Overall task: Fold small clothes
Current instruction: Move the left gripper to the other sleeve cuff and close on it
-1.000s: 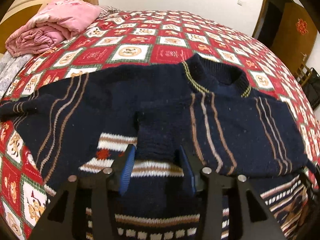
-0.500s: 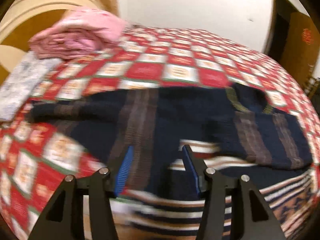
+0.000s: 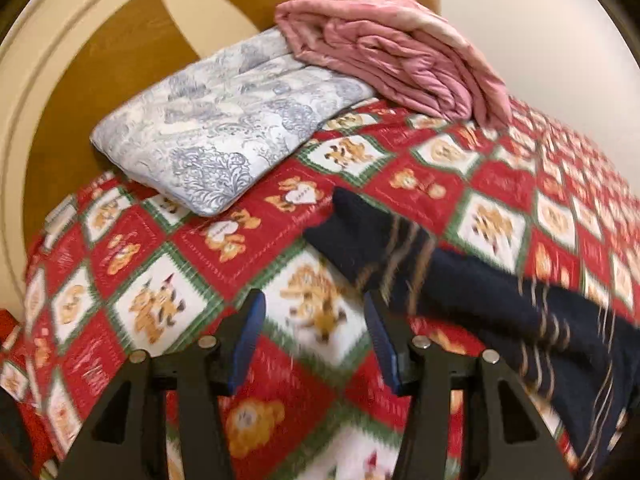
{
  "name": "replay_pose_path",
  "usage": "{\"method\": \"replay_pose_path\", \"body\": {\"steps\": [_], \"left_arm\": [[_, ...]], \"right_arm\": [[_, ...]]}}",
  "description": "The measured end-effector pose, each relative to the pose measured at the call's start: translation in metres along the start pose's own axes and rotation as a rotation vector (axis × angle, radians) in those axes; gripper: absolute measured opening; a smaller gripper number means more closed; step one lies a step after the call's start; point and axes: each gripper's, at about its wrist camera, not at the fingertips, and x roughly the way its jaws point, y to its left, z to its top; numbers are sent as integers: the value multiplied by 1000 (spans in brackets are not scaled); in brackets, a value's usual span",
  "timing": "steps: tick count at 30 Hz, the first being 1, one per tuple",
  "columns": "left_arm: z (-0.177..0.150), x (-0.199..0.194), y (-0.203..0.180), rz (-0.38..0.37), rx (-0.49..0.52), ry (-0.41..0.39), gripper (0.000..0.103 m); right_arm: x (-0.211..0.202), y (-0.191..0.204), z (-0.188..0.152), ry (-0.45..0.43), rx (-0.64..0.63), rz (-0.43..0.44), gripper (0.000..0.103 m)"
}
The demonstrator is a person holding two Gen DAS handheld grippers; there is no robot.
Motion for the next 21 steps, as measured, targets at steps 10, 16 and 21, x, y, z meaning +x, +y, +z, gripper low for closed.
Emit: {"method": "replay_pose_path", "body": {"steps": [10,16,21], "left_arm": [[19,52,11,-67,-140,82,53],[27,55,22,-128,-228,58,49],[30,63,23,-169,-261,60,39]], "right_arm": [[22,76,35,7,-176,73,66],[30,101,31,18,-214,113,66],[32,109,27,29,-203,126,66]]}}
